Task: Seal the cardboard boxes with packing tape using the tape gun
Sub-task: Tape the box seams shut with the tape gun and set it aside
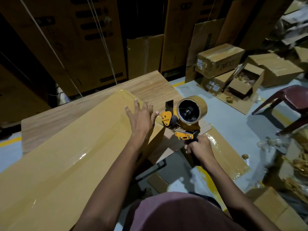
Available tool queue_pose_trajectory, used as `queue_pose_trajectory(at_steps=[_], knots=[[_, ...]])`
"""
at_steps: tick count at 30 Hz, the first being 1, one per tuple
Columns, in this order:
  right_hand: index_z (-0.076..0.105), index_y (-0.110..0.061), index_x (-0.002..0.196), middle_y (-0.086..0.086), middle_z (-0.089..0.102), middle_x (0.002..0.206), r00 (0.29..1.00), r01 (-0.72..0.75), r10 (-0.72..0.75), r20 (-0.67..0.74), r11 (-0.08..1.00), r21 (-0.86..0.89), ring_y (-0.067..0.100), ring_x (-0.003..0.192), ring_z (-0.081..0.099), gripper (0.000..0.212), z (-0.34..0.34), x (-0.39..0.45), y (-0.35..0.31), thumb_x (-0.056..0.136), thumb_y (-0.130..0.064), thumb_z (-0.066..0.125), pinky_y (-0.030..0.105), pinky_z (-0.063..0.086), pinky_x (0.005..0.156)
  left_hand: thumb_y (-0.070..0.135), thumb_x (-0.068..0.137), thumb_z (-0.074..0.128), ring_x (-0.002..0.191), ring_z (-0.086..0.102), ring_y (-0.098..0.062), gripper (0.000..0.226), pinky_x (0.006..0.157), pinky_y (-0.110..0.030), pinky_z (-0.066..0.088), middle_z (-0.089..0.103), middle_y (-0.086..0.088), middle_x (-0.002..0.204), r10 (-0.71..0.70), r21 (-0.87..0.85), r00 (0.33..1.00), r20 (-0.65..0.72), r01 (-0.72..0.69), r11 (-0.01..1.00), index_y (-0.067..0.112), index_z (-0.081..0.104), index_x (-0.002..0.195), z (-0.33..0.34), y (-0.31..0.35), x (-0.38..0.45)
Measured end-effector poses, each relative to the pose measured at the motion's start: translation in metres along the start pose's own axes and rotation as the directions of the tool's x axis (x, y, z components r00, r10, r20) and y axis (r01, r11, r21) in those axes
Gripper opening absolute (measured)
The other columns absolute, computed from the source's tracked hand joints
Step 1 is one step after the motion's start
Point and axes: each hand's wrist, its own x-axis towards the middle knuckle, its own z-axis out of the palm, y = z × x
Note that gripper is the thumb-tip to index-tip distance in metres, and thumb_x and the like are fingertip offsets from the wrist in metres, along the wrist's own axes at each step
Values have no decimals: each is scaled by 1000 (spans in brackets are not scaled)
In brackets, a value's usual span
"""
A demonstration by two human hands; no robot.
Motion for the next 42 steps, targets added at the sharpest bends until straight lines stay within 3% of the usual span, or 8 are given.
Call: queue_pose_trajectory(at_steps=[4, 10, 18, 23, 32, 36, 38, 42], knots=[[69, 3, 75, 11, 71, 63, 1000, 25, -25, 7, 1000, -5, 19, 53, 61, 21, -2, 10, 7, 57, 6, 58, 34, 48, 56, 52, 105, 36, 154, 17, -20, 49, 119, -62, 8, 42, 3, 159, 31, -95, 999, 35, -28, 995, 28, 54, 143, 10, 7, 0], [69, 0, 69, 10, 72, 64, 990, 120, -114, 80, 990, -72, 21, 58, 64, 14, -11, 14, 8, 59, 8, 63, 35, 51, 56, 82, 68, 17, 156, 0, -29, 106, 116, -69, -6, 28, -2, 166, -67, -195, 987, 147, 95, 976, 27, 29, 158, 13, 6, -5], [67, 4, 72, 7, 65, 57, 989, 129, -119, 82, 984, -122, 15, 47, 55, 10, -38, 7, 33, 65, 9, 62, 21, 36, 40, 62, 99, 46, 155, -4, -37, 71, 111, -74, -12, 14, 0, 170, -125, -201, 974, 189, 163, 966, 24, 32, 158, -6, 26, -15], [63, -4, 65, 4, 63, 54, 990, 120, -112, 84, 988, -93, 18, 46, 55, 9, -40, 7, 45, 62, 5, 61, 24, 37, 43, 21, 103, 54, 156, -4, -32, 34, 114, -76, -2, 15, -4, 169, 108, -122, 952, 286, -76, 990, 16, 56, 137, -8, 50, -9], [65, 9, 82, 14, 71, 67, 990, 73, -83, 115, 994, 83, 20, 57, 64, 17, -32, 6, 57, 67, 12, 59, 30, 51, 52, 9, 102, 44, 154, 6, -41, 45, 121, -59, 23, 14, -8, 168, -19, 63, 730, 684, -33, 998, 20, 53, 145, -45, 75, 19], [60, 14, 85, 16, 67, 68, 987, 19, -46, 152, 985, 171, 24, 59, 64, 22, -31, 2, 62, 64, 17, 59, 36, 52, 57, 8, 101, 47, 113, 59, -30, 46, 85, -38, 56, 51, -13, 141, -47, 155, 637, 769, -115, 981, 15, 49, 147, -67, 98, 19], [58, 16, 86, 17, 65, 67, 985, 4, -39, 166, 978, 207, 26, 60, 64, 24, -30, 1, 62, 62, 18, 59, 40, 51, 58, 10, 103, 49, 81, 59, -22, 38, 60, -29, 49, 62, -10, 110, -61, 172, 581, 812, -139, 975, 12, 53, 141, -70, 102, 23], [58, 16, 93, 16, 65, 69, 981, -20, -22, 191, 976, 216, 23, 60, 64, 32, -30, 1, 62, 61, 20, 58, 35, 52, 57, 5, 102, 47, 67, 55, -18, 18, 56, -28, 44, 61, -7, 85, -70, 249, 587, 806, -230, 941, 5, 64, 108, -80, 110, 24]])
